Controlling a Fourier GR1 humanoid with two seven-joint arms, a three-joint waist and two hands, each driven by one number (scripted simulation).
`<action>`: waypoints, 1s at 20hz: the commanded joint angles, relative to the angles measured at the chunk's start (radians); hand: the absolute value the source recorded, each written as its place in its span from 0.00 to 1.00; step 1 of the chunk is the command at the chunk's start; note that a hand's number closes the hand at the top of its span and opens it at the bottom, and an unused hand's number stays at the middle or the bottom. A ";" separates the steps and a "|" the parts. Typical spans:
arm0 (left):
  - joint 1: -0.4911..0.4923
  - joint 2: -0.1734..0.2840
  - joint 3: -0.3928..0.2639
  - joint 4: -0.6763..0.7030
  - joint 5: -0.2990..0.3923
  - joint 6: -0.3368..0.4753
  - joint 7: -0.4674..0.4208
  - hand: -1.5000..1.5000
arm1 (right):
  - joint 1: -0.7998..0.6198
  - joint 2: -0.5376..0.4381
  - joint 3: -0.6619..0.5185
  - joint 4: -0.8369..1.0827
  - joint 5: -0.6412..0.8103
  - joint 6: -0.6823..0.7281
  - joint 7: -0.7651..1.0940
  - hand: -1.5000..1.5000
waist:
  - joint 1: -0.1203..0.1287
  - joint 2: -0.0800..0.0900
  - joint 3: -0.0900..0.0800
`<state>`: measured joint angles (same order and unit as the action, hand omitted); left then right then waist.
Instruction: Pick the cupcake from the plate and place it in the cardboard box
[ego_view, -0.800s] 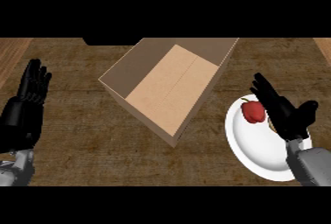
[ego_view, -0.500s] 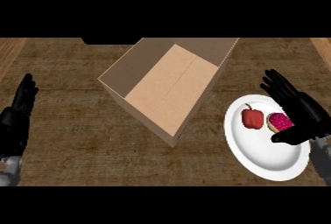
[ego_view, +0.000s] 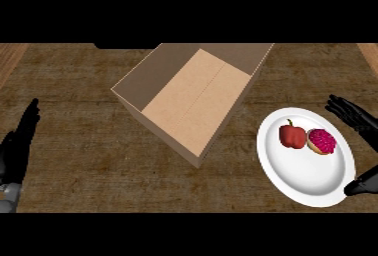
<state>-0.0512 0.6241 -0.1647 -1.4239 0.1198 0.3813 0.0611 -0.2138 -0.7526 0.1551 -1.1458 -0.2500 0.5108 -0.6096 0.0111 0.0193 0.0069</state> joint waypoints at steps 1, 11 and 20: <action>-0.017 -0.009 -0.012 0.034 -0.013 -0.014 0.002 0.50 | 0.012 -0.039 -0.023 0.163 0.029 0.177 -0.301 0.00 | 0.007 0.000 0.001; -0.067 -0.040 -0.023 0.105 -0.047 -0.023 -0.030 0.50 | -0.210 -0.207 0.147 0.256 0.439 -0.072 -0.400 0.00 | 0.049 0.001 -0.004; -0.062 -0.007 0.022 0.098 -0.032 -0.072 -0.018 0.50 | -0.362 -0.190 0.363 0.346 0.713 -0.112 -0.383 0.00 | 0.037 -0.011 -0.005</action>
<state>-0.1291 0.5875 -0.1722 -1.3062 0.0735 0.3369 0.0427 -0.5122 -0.9510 0.4520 -0.8588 0.3660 0.3225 -0.8973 0.0483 0.0135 0.0018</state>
